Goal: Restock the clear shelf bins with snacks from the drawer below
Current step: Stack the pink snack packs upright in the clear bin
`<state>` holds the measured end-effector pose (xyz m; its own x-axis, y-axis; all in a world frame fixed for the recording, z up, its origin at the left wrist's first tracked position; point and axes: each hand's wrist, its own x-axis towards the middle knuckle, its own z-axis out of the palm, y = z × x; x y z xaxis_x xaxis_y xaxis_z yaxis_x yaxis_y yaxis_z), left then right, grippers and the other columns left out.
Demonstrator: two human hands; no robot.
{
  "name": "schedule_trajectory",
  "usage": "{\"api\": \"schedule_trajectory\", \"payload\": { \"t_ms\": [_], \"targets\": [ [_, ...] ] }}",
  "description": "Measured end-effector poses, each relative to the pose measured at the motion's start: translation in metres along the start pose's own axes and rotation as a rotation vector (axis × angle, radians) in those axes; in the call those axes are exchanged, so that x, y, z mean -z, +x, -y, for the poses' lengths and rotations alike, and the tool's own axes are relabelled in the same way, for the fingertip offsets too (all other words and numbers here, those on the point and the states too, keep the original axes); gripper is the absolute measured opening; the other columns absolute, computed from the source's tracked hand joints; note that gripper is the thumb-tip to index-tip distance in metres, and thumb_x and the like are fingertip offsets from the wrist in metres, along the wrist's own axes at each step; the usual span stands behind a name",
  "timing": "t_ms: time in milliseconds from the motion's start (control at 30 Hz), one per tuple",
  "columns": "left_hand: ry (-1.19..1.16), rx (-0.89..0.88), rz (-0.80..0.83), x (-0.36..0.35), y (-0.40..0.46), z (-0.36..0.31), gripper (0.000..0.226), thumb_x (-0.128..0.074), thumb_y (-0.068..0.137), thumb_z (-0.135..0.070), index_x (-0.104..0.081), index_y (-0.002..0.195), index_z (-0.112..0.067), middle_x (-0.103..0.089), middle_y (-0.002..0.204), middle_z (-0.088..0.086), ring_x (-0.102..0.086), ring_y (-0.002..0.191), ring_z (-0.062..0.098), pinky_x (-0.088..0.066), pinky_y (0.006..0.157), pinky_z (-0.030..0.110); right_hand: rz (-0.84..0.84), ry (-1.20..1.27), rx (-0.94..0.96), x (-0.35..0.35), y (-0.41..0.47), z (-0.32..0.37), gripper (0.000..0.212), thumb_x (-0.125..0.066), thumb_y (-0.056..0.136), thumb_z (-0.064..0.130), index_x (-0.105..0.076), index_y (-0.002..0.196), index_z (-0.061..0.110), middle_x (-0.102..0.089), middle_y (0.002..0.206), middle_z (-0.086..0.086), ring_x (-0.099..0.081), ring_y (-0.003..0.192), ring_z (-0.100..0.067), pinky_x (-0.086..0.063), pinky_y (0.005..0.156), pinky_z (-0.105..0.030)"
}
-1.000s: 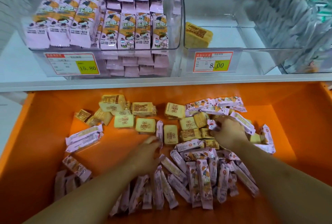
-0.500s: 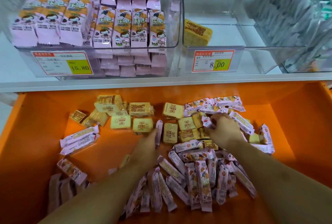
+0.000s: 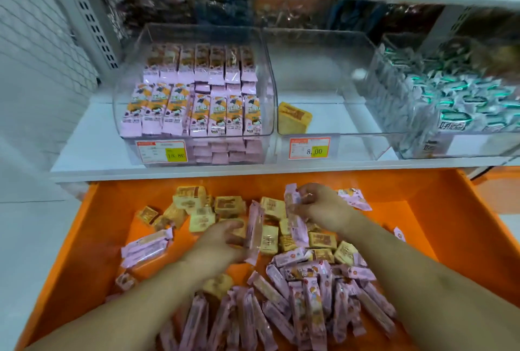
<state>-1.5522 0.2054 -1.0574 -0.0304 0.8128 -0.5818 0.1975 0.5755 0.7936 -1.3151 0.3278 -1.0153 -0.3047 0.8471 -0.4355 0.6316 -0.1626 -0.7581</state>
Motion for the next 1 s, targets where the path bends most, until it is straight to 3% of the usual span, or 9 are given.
{"api": "schedule_trajectory", "payload": {
  "t_ms": [167,300,367,433,533,633,767,867,1000],
  "targets": [
    [-0.018,-0.205,0.103,0.018,-0.072,-0.074,0.046,-0.082,0.081,0.007,-0.070,0.121,-0.012,-0.076,0.107,0.013,-0.073,0.097,0.019,-0.061,0.086,0.040,0.113,0.160,0.163,0.004,-0.060,0.079,0.013,-0.069,0.096,0.002,-0.068,0.106,0.009,-0.070,0.070,0.011,-0.065,0.067,-0.010,-0.052,0.061,-0.027],
    [-0.006,-0.336,0.089,0.032,-0.129,-0.118,0.058,-0.094,0.070,-0.011,-0.070,0.119,-0.031,-0.077,0.104,0.007,-0.074,0.095,0.018,-0.058,0.072,0.031,0.091,0.285,0.287,0.012,-0.107,0.122,0.006,-0.070,0.097,0.006,-0.065,0.097,0.009,-0.069,0.070,0.004,-0.063,0.064,-0.022,-0.048,0.061,-0.025],
    [-0.014,-0.365,0.043,0.038,-0.146,-0.128,0.060,-0.091,0.073,-0.014,-0.066,0.123,-0.035,-0.077,0.110,-0.001,-0.074,0.103,0.017,-0.060,0.083,0.035,0.091,0.362,0.317,0.013,-0.123,0.131,0.012,-0.072,0.095,0.004,-0.062,0.100,0.008,-0.063,0.066,0.001,-0.059,0.064,-0.018,-0.048,0.058,-0.023],
    [-0.083,-0.365,0.013,0.040,-0.159,-0.137,0.043,-0.079,0.089,-0.006,-0.066,0.122,-0.029,-0.078,0.112,-0.007,-0.074,0.105,0.013,-0.058,0.096,0.037,0.096,0.419,0.310,0.008,-0.135,0.138,0.038,-0.083,0.088,0.019,-0.060,0.114,0.002,-0.058,0.079,-0.025,-0.059,0.075,-0.023,-0.051,0.067,-0.034],
    [-0.175,-0.346,-0.085,0.042,-0.168,-0.144,0.023,-0.068,0.098,-0.009,-0.067,0.116,-0.025,-0.080,0.104,-0.001,-0.077,0.090,0.016,-0.061,0.092,0.041,0.058,0.472,0.338,-0.003,-0.136,0.141,0.081,-0.092,0.069,0.053,-0.056,0.120,0.002,-0.047,0.091,-0.041,-0.052,0.084,-0.027,-0.049,0.075,-0.047],
    [-0.208,-0.297,-0.183,0.052,-0.166,-0.146,0.026,-0.076,0.093,-0.013,-0.067,0.113,-0.026,-0.080,0.098,-0.002,-0.078,0.087,0.020,-0.061,0.091,0.042,0.067,0.509,0.335,-0.010,-0.131,0.149,0.065,-0.087,0.077,0.048,-0.058,0.119,0.008,-0.051,0.100,-0.048,-0.058,0.082,-0.031,-0.049,0.075,-0.048],
    [-0.219,-0.280,-0.139,0.064,-0.161,-0.153,0.032,-0.086,0.083,-0.023,-0.075,0.113,-0.027,-0.080,0.104,-0.002,-0.076,0.098,0.017,-0.060,0.097,0.046,0.023,0.482,0.357,-0.012,-0.124,0.160,0.028,-0.079,0.093,0.030,-0.068,0.113,0.014,-0.077,0.096,-0.018,-0.074,0.086,-0.036,-0.054,0.076,-0.053],
    [-0.152,-0.301,-0.111,0.065,-0.156,-0.159,0.020,-0.084,0.085,-0.029,-0.078,0.104,-0.029,-0.080,0.099,-0.007,-0.077,0.094,0.012,-0.062,0.092,0.039,0.053,0.445,0.330,-0.013,-0.118,0.165,0.031,-0.076,0.094,0.041,-0.074,0.111,0.015,-0.078,0.104,-0.013,-0.075,0.098,-0.035,-0.057,0.089,-0.057],
    [-0.043,-0.311,-0.164,0.065,-0.146,-0.163,0.027,-0.086,0.082,-0.034,-0.076,0.106,-0.024,-0.079,0.090,-0.004,-0.075,0.078,0.008,-0.061,0.069,0.028,0.151,0.441,0.196,-0.009,-0.107,0.169,0.042,-0.076,0.092,0.042,-0.072,0.110,0.004,-0.070,0.100,-0.028,-0.069,0.089,-0.037,-0.055,0.077,-0.047]
  ]
}}
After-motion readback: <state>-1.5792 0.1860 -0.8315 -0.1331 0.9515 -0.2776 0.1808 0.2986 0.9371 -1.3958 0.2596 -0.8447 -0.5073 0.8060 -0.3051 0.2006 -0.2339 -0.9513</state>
